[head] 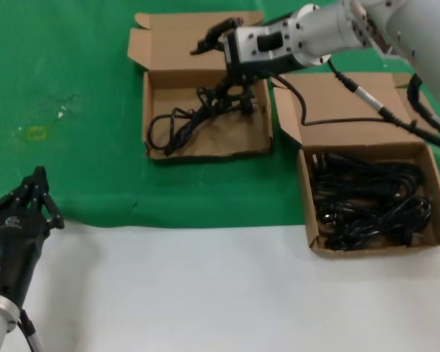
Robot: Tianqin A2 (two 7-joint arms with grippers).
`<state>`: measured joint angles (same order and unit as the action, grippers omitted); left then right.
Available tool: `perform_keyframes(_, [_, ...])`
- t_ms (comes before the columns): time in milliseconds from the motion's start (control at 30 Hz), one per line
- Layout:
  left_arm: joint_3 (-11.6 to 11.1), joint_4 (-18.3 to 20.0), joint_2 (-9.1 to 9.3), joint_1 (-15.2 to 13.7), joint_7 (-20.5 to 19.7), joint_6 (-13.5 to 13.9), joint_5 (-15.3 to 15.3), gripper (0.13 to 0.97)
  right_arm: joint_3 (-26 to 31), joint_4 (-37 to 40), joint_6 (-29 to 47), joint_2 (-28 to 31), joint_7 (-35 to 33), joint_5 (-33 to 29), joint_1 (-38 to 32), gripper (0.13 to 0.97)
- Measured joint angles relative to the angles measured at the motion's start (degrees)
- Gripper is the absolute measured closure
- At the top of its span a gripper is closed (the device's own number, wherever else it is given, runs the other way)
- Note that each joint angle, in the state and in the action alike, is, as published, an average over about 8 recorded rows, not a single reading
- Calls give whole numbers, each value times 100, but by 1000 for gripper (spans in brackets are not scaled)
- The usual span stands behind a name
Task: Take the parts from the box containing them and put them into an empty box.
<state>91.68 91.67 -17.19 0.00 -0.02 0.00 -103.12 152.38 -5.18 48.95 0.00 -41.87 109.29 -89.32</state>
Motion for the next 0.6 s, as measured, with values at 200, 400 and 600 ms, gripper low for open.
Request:
perform_keyframes(200, [0,0,0,0,0,0,0,953,-860,203,484,3,85,189,-17,607])
perform_keyframes(400, [0,0,0,0,0,0,0,953,-1100,258,607,5,124,240,-5,559])
perform_keyframes(600, [0,0,0,0,0,0,0,946,-1106,259,610,5,125,242,-5,400])
